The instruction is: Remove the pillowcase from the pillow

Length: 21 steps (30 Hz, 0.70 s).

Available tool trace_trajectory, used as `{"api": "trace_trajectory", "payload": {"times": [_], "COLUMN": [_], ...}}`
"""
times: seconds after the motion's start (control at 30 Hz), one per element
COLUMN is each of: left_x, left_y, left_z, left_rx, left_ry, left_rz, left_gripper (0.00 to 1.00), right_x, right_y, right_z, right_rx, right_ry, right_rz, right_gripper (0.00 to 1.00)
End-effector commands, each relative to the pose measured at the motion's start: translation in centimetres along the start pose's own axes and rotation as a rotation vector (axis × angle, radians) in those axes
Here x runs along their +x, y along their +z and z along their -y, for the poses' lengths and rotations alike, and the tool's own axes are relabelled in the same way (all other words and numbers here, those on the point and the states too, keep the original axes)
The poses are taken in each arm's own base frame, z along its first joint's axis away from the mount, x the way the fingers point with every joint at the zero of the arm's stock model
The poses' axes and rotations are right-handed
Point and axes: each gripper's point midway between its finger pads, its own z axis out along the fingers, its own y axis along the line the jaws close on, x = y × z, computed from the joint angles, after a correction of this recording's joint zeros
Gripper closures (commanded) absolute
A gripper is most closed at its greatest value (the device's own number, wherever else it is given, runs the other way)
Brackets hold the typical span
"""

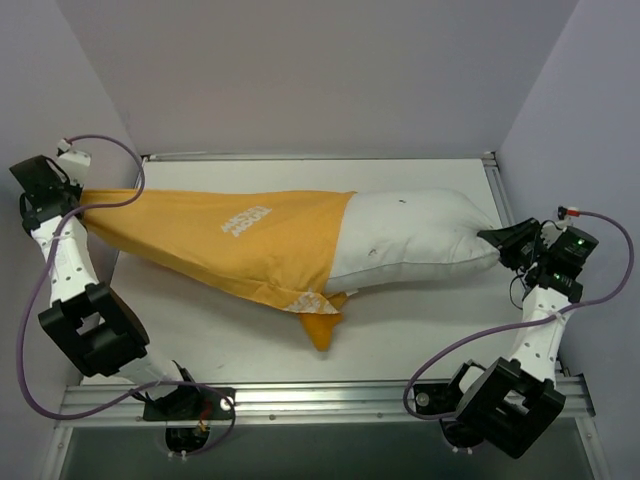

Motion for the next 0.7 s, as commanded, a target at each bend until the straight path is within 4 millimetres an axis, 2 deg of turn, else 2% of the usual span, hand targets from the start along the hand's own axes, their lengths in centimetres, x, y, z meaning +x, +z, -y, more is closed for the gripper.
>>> {"api": "trace_trajectory", "payload": {"times": [0.0, 0.1, 0.13, 0.17, 0.2, 0.23, 0.27, 0.3, 0.33, 0.37, 0.43, 0.5, 0.53, 0.57, 0.63, 0.67], "left_x": [-4.6, -7.3, -8.1, -9.3, -11.1, -11.8, -11.6, -13.1, -13.0, -11.5, -11.5, -10.1, -11.1, -10.3, -9.2, -8.5], "left_y": [-5.6, -7.5, -8.0, -8.1, -9.8, -10.4, -10.5, -12.0, -12.6, -13.3, -15.3, -16.5, -18.2, -19.5, -21.7, -23.1], "left_z": [-13.3, -12.9, -12.1, -9.2, -7.2, -5.0, -1.1, 2.4, 5.3, 9.0, 14.7, 17.8, 18.6, 19.7, 21.9, 24.2], "left_rx": [-0.411, -0.386, -0.337, -0.188, -0.108, -0.029, 0.11, 0.205, 0.298, 0.43, 0.654, 0.831, 0.918, 1.008, 1.126, 1.183], "left_ry": [-0.11, -0.125, -0.121, -0.089, -0.061, -0.035, -0.004, 0.072, 0.118, 0.158, 0.245, 0.22, 0.191, 0.165, 0.225, 0.28], "left_rz": [0.161, 0.255, 0.284, 0.337, 0.411, 0.446, 0.453, 0.498, 0.5, 0.447, 0.468, 0.417, 0.469, 0.443, 0.45, 0.43], "left_gripper": [0.98, 0.98, 0.98, 0.93, 0.84, 0.7, 0.43, 0.3, 0.17, 0.04, 0.06, 0.06, 0.06, 0.06, 0.06, 0.06], "right_x": [-10.1, -10.9, -11.0, -10.8, -10.5, -10.3, -9.5, -9.2, -8.7, -8.1, -7.4, -7.0, -6.8, -6.7, -6.4, -6.4], "right_y": [-2.5, -2.8, -2.8, -2.5, -2.2, -2.1, -1.6, -1.5, -1.4, -1.2, -0.9, -0.7, -0.6, -0.6, -0.4, -0.4], "right_z": [-1.5, -2.1, -2.4, -2.7, -2.9, -3.3, -3.3, -3.4, -3.3, -3.7, -3.9, -4.3, -4.4, -4.6, -4.7, -4.7], "right_rx": [0.091, 0.092, 0.079, 0.057, 0.036, 0.018, 0.011, 0.013, 0.02, 0.014, 0.013, 0.0, -0.001, -0.008, -0.016, -0.018], "right_ry": [-0.21, -0.225, -0.232, -0.222, -0.21, -0.214, -0.215, -0.224, -0.226, -0.242, -0.255, -0.266, -0.266, -0.267, -0.265, -0.264], "right_rz": [0.341, 0.355, 0.355, 0.347, 0.336, 0.334, 0.315, 0.308, 0.295, 0.284, 0.262, 0.249, 0.246, 0.243, 0.235, 0.235], "right_gripper": [1.0, 1.0, 1.0, 1.0, 1.0, 1.0, 1.0, 1.0, 1.0, 1.0, 1.0, 1.0, 1.0, 1.0, 1.0, 1.0]}}
